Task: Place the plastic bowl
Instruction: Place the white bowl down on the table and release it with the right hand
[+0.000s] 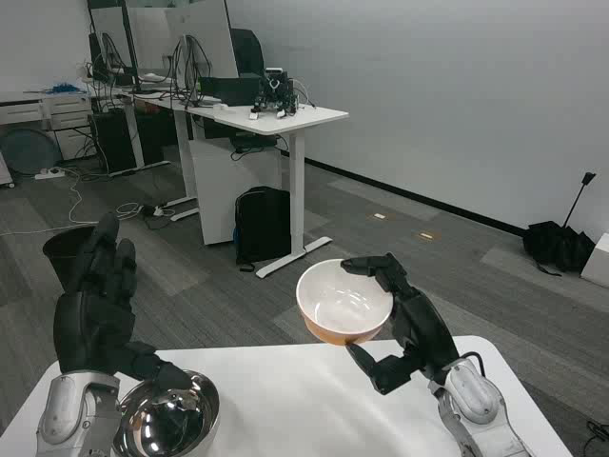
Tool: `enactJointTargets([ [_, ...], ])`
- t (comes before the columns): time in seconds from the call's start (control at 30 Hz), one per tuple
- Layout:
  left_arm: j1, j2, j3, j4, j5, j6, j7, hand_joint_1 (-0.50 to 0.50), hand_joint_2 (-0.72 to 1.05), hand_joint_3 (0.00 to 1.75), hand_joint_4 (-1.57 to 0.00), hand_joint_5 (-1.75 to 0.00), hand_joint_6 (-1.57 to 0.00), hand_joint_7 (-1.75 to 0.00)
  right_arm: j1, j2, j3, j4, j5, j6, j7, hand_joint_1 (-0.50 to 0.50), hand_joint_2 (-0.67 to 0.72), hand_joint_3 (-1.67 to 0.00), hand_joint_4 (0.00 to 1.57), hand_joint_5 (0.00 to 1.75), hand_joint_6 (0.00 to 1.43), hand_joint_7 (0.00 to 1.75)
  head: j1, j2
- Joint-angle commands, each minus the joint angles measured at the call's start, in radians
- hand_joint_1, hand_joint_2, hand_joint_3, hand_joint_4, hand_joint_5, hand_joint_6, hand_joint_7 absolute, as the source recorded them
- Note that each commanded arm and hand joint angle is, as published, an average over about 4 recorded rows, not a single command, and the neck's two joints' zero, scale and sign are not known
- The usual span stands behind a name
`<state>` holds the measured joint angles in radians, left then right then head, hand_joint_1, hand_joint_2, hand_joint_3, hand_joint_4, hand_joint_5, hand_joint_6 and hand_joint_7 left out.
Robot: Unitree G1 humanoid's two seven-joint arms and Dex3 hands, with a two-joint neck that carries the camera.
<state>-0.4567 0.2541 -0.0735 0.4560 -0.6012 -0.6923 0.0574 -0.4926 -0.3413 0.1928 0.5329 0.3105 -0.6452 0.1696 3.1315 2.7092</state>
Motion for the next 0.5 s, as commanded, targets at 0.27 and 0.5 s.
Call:
enactJointTargets([
  [0.27, -0.027, 0.002, -0.019, 0.04, -0.014, 0.017, -0.013, -0.39, -0.5, 0.0, -0.34, 0.0, -0.34, 0.0, 0.005, 0.005, -0.009, -0.011, 0.007, 0.001, -0.024, -0.42, -0.48, -1.59, 1.57, 0.97, 1.39, 0.94, -0.003, -0.012],
  [0.5, -0.027, 0.002, -0.019, 0.04, -0.014, 0.017, -0.013, -0.39, -0.55, 0.04, -0.34, 0.0, -0.34, 0.0, 0.005, 0.007, -0.009, -0.012, 0.007, 0.001, -0.024, -0.42, -0.48, -1.59, 1.57, 0.97, 1.38, 0.93, -0.001, -0.015],
])
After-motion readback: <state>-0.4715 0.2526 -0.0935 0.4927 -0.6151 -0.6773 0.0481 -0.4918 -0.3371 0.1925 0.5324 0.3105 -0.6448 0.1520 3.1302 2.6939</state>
